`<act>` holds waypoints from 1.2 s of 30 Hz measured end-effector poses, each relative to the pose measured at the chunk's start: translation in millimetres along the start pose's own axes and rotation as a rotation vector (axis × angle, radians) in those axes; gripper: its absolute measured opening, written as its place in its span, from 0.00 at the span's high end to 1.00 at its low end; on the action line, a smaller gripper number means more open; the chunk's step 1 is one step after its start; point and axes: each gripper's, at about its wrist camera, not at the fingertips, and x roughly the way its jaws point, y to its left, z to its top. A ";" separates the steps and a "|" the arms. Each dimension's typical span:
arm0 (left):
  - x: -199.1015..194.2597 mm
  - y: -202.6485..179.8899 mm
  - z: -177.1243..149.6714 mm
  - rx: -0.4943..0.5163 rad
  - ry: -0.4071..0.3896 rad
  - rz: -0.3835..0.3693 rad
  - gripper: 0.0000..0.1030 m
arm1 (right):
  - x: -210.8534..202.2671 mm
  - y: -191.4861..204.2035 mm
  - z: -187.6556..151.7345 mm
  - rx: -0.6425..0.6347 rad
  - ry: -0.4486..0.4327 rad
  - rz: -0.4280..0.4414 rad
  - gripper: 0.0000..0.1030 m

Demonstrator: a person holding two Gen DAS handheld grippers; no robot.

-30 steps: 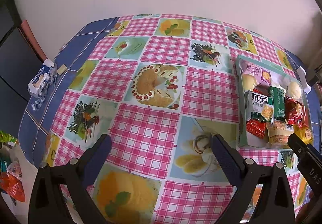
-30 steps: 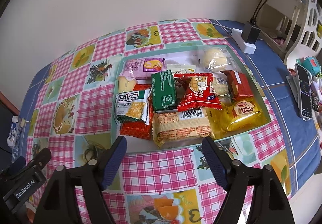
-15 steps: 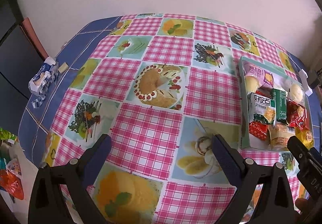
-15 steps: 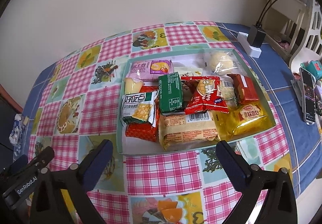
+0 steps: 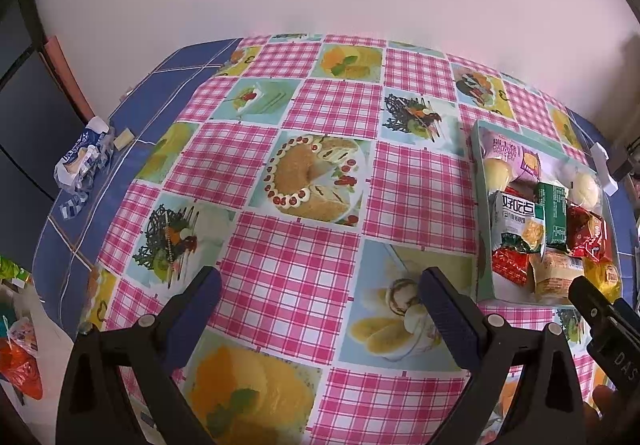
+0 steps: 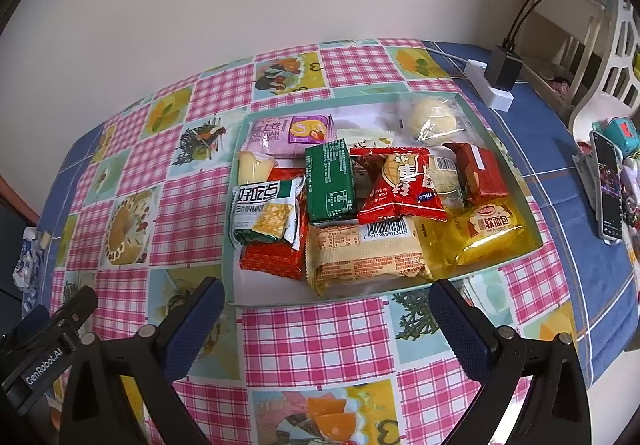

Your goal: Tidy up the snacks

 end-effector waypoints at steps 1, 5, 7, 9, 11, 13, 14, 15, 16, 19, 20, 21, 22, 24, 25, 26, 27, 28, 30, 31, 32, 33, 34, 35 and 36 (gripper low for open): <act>0.3 -0.1 0.0 -0.001 0.003 -0.001 0.04 | 0.0 -0.1 0.1 -0.001 0.000 0.000 0.00; 0.7 -1.2 -0.5 0.005 0.010 0.003 0.04 | -0.3 0.5 -0.1 0.000 0.000 0.000 0.00; 1.0 -0.8 -0.7 0.004 0.016 0.005 0.04 | -0.6 0.4 -0.1 -0.001 -0.001 -0.001 0.00; 1.8 0.1 -0.8 0.000 0.023 0.006 0.04 | -0.5 0.6 -0.2 0.000 -0.001 -0.001 0.00; 2.1 1.3 -0.8 -0.006 0.027 0.007 0.04 | -0.6 1.0 -0.4 0.000 -0.001 -0.001 0.00; 2.1 2.0 -0.7 -0.009 0.027 0.008 0.04 | -0.6 0.6 -0.4 0.000 -0.002 -0.002 0.00; 2.1 2.0 -0.7 -0.010 0.027 0.010 0.04 | -0.7 -0.2 0.1 -0.001 -0.002 -0.001 0.00; 2.1 2.1 -0.7 -0.010 0.027 0.012 0.04 | -0.7 0.2 0.0 -0.001 -0.001 -0.001 0.00; 2.1 2.2 -0.7 -0.010 0.028 0.014 0.04 | -0.8 0.7 -0.3 0.000 -0.001 -0.002 0.00; 2.7 2.8 -0.5 -0.012 0.031 0.018 0.04 | -0.8 0.8 -0.4 -0.001 -0.002 -0.001 0.00; 2.8 3.0 -0.5 -0.013 0.031 0.019 0.04 | -0.8 0.8 -0.5 -0.002 -0.002 -0.002 0.00; 3.1 3.3 -0.5 -0.014 0.032 0.022 0.04 | -0.6 0.6 -0.6 -0.002 -0.002 -0.001 0.00; 3.4 3.6 -0.5 -0.015 0.033 0.024 0.04 | -0.5 0.4 -0.7 -0.002 -0.001 0.000 0.00; 4.0 4.4 -0.3 -0.020 0.036 0.027 0.04 | -1.3 0.5 0.0 -0.002 -0.002 0.000 0.00; 4.3 4.8 -0.2 -0.022 0.038 0.029 0.04 | -1.2 0.6 -0.1 -0.002 -0.002 0.000 0.00; 4.6 4.9 -0.3 -0.024 0.039 0.030 0.04 | -1.2 0.9 0.1 -0.002 -0.001 0.001 0.00; 4.7 5.4 -0.3 -0.025 0.039 0.031 0.04 | -1.5 0.8 1.0 -0.004 -0.001 0.001 0.00; 4.8 5.6 -0.2 -0.025 0.039 0.032 0.04 | -1.4 0.5 1.3 -0.004 -0.001 0.001 0.00; 4.7 5.3 -0.1 -0.026 0.040 0.034 0.04 | -1.4 1.0 0.6 -0.003 -0.002 0.001 0.00; 4.7 5.4 0.0 -0.026 0.040 0.034 0.04 | -1.4 1.4 0.2 -0.002 -0.002 0.000 0.00; 4.7 5.7 0.0 -0.026 0.040 0.034 0.04 | -1.3 1.3 0.3 -0.002 -0.002 0.000 0.00; 4.6 5.6 0.1 -0.026 0.039 0.034 0.04 | -1.4 1.4 0.2 -0.002 -0.002 0.000 0.00; 4.7 5.9 0.1 -0.027 0.040 0.035 0.04 | -1.2 1.1 0.6 -0.003 -0.002 0.000 0.00; 5.0 6.4 0.1 -0.029 0.040 0.036 0.04 | -1.2 1.4 0.2 -0.003 -0.002 0.000 0.00; 4.9 6.7 0.0 -0.031 0.040 0.036 0.04 | -1.2 1.3 0.4 -0.003 -0.001 0.000 0.00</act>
